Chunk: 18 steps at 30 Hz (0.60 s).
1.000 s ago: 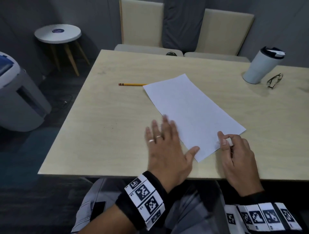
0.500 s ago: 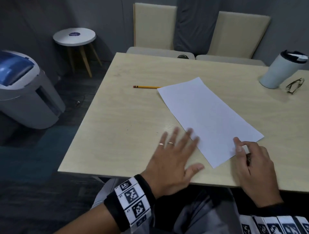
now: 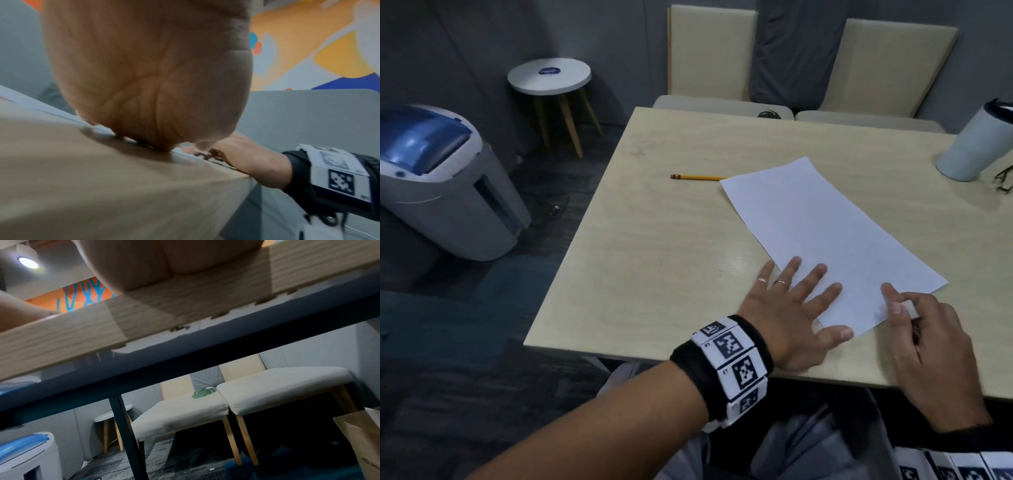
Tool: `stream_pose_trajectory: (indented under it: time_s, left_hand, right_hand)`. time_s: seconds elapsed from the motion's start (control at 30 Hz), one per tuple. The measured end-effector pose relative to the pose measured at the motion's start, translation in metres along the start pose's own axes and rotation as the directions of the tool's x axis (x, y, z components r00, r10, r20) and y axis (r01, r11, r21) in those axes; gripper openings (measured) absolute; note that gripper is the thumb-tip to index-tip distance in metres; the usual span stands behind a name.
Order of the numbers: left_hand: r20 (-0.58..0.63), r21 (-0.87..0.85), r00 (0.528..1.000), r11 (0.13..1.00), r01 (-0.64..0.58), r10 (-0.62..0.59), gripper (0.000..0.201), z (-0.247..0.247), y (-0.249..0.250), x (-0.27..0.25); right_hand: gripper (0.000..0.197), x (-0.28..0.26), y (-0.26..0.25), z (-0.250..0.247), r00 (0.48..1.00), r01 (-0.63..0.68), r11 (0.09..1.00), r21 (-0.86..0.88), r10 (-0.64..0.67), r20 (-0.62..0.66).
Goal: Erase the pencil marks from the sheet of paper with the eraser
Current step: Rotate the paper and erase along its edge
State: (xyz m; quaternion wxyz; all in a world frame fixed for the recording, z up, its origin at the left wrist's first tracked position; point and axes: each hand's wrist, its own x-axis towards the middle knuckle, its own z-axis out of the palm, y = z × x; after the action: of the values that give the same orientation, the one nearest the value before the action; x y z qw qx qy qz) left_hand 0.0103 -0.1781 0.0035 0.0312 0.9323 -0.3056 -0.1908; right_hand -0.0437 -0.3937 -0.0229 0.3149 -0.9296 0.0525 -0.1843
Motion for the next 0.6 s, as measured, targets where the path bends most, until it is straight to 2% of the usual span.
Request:
stream_pose_trajectory:
  time_s: [0.07, 0.1, 0.17, 0.2, 0.23, 0.27, 0.3, 0.33, 0.37, 0.4, 0.5, 0.53, 0.6]
  left_hand:
    - [-0.018, -0.051, 0.987, 0.986, 0.16, -0.161, 0.081, 0.001, -0.025, -0.019]
    - [-0.024, -0.053, 0.965, 0.964, 0.26, -0.262, 0.085, 0.002, -0.038, -0.03]
    - [-0.046, -0.054, 0.888, 0.888, 0.456, -0.458, 0.095, 0.001, -0.057, -0.048]
    - [-0.073, -0.063, 0.849, 0.852, 0.519, -0.523, 0.098, 0.001, -0.061, -0.055]
    - [-0.11, -0.074, 0.837, 0.844, 0.531, -0.536, 0.099, 0.0, -0.062, -0.06]
    - [-0.148, -0.075, 0.862, 0.875, 0.479, -0.484, 0.097, 0.0, -0.058, -0.063]
    - [-0.165, -0.062, 0.912, 0.927, 0.37, -0.375, 0.092, 0.001, -0.054, -0.065]
    - [-0.155, -0.049, 0.956, 0.969, 0.244, -0.249, 0.086, 0.004, -0.049, -0.066]
    - [-0.129, -0.042, 0.979, 0.987, 0.153, -0.157, 0.08, 0.007, -0.045, -0.067]
    - [-0.101, -0.033, 0.985, 0.99, 0.135, -0.137, 0.078, 0.011, -0.044, -0.068]
    - [-0.132, -0.04, 0.939, 0.948, 0.315, -0.318, 0.088, 0.018, -0.044, -0.069]
    - [-0.168, -0.067, 0.936, 0.951, 0.303, -0.31, 0.09, 0.018, -0.041, -0.069]
    - [-0.219, -0.113, 0.965, 0.986, 0.123, -0.145, 0.086, 0.021, -0.031, -0.065]
  right_hand:
    - [0.054, 0.0, -0.003, -0.001, 1.0, -0.011, 1.0, 0.008, 0.011, 0.002]
    - [0.054, -0.001, -0.004, -0.001, 1.0, -0.015, 1.0, 0.015, 0.015, 0.004]
    - [0.055, -0.002, -0.006, -0.002, 1.0, -0.011, 1.0, 0.017, 0.011, 0.0]
    - [0.057, -0.002, -0.007, -0.002, 1.0, -0.014, 1.0, 0.015, 0.014, -0.001]
    - [0.059, -0.002, -0.008, -0.002, 1.0, -0.017, 1.0, 0.017, 0.017, 0.001]
    - [0.06, -0.002, -0.009, -0.002, 1.0, -0.018, 1.0, 0.018, 0.018, 0.006]
    - [0.061, -0.002, -0.009, -0.002, 1.0, -0.017, 1.0, 0.019, 0.017, 0.011]
    - [0.062, -0.002, -0.01, -0.003, 1.0, -0.019, 1.0, 0.019, 0.019, 0.017]
    - [0.062, -0.003, -0.011, -0.003, 1.0, -0.022, 1.0, 0.02, 0.021, 0.02]
    - [0.063, -0.003, -0.011, -0.003, 0.999, -0.024, 1.0, 0.018, 0.024, 0.023]
    - [0.064, -0.007, -0.012, -0.003, 1.0, -0.009, 1.0, 0.011, 0.009, 0.017]
    - [0.062, -0.008, -0.012, -0.002, 1.0, -0.001, 1.0, 0.007, 0.001, 0.016]
    - [0.053, -0.009, -0.01, -0.003, 1.0, -0.001, 1.0, -0.002, 0.001, 0.03]
